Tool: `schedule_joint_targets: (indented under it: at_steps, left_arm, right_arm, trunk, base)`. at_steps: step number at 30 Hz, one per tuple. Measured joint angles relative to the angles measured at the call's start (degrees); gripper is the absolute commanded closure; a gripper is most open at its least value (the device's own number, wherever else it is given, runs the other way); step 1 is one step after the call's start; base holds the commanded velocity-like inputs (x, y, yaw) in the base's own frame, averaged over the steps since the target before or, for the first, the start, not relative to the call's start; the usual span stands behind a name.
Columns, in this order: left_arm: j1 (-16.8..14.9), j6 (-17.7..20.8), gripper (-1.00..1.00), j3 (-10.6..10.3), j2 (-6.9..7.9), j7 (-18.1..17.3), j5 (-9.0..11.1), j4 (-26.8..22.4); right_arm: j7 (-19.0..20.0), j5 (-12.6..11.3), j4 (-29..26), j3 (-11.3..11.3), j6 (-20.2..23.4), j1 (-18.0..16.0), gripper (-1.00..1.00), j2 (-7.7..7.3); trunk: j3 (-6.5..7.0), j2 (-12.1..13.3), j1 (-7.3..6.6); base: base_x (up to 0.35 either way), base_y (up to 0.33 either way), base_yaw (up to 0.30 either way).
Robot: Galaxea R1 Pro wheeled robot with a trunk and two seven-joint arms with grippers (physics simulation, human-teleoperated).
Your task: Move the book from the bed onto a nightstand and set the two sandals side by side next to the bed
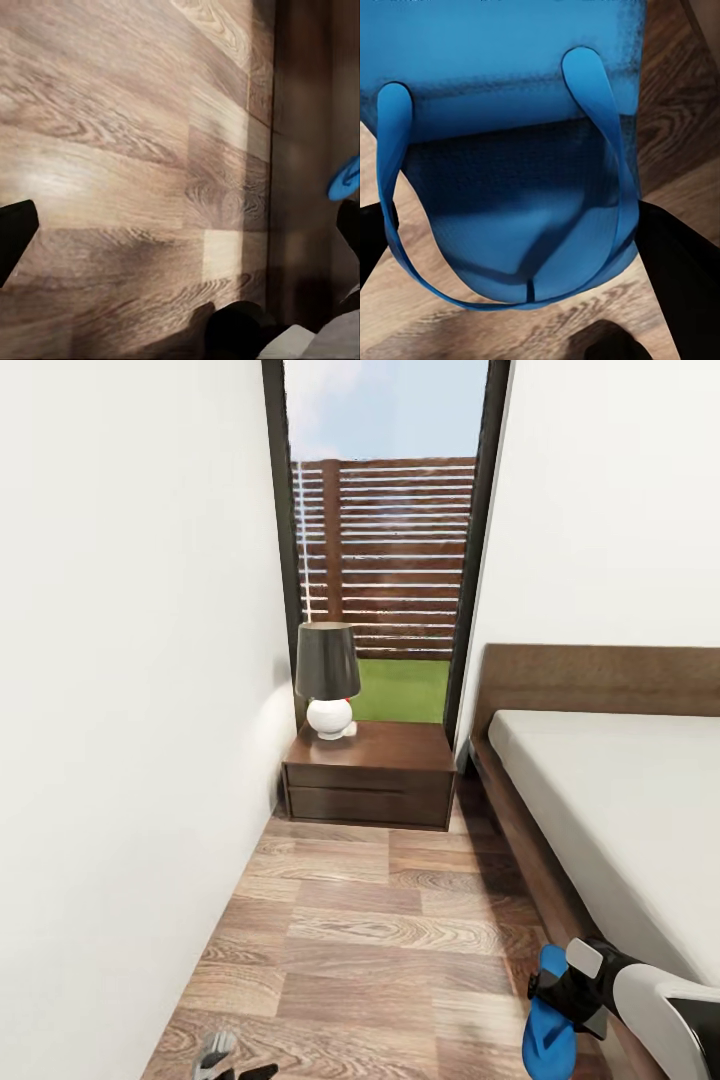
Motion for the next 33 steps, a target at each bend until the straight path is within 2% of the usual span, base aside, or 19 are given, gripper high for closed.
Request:
schedule_joint_targets:
  at_steps: [2, 6, 10, 15, 18, 21, 25, 27, 30, 33]
  left_arm:
    - [0.06, -2.88, -1.0, 0.05, 0.68, -0.01, -0.44, 2.73]
    - [0.47, -10.01, -1.0, 0.16, 2.61, 0.05, -2.62, 9.15]
    - [0.89, -12.55, -1.0, 0.22, 4.16, 0.2, -3.11, 11.67]
    - [1.82, -14.17, -1.0, 0.34, 6.22, 0.14, -2.94, 12.39]
    - [2.24, -15.46, -1.0, 0.53, 6.5, -0.03, -2.85, 12.42]
    - [2.44, -16.55, -1.0, 0.62, 6.25, -0.09, -2.82, 12.42]
    - [4.24, -19.61, -1.0, 0.91, 5.74, -0.15, -2.81, 12.14]
    - [4.79, -24.42, -1.0, 1.05, 5.53, -0.17, -2.78, 12.18]
    - [5.25, -37.54, -1.0, 0.94, 5.32, -0.31, -2.72, 15.07]
    - [5.32, -41.54, -1.0, 1.07, 5.34, -0.35, -2.58, 17.24]
  right_arm:
    - [0.0, 0.02, 0.0, -0.02, 0.02, 0.01, 1.0, 0.0]
    - [0.01, -0.01, 0.0, -0.03, 0.06, 0.04, 1.0, 0.2]
    - [0.01, 0.03, -0.03, -0.06, -0.08, 0.0, 1.0, 0.66]
    - [0.0, 0.08, -0.05, 0.06, -0.14, 0.03, 1.0, 0.84]
    - [0.0, 0.08, -0.05, 0.02, -0.15, 0.02, 1.0, 0.89]
    - [0.0, 0.1, -0.06, -0.01, -0.13, 0.02, 1.0, 0.88]
    - [0.0, 0.11, -0.06, 0.0, -0.14, 0.03, 1.0, 0.88]
    - [0.0, 0.08, -0.06, 0.03, -0.14, 0.04, 1.0, 0.91]
    - [0.0, 0.1, -0.07, 0.02, -0.14, 0.03, 1.0, 0.95]
    - [0.0, 0.09, -0.08, 0.06, -0.15, 0.04, 1.0, 1.01]
  trunk:
    - [0.0, 0.0, 0.0]
    - [0.0, 0.0, 0.0]
    - [0.0, 0.0, 0.0]
    - [0.0, 0.0, 0.0]
    - [0.0, 0.0, 0.0]
    - [0.0, 0.0, 0.0]
    - [0.0, 0.0, 0.0]
    - [0.0, 0.0, 0.0]
    - [0.0, 0.0, 0.0]
    - [0.0, 0.0, 0.0]
  base:
    - [0.0, 0.0, 0.0]
    - [0.0, 0.0, 0.0]
    - [0.0, 0.0, 0.0]
    - [0.0, 0.0, 0.0]
    - [0.0, 0.0, 0.0]
    - [0.0, 0.0, 0.0]
    - [0.0, 0.0, 0.0]
    - [0.0, 0.0, 0.0]
    - [0.0, 0.0, 0.0]
    - [0.0, 0.0, 0.0]
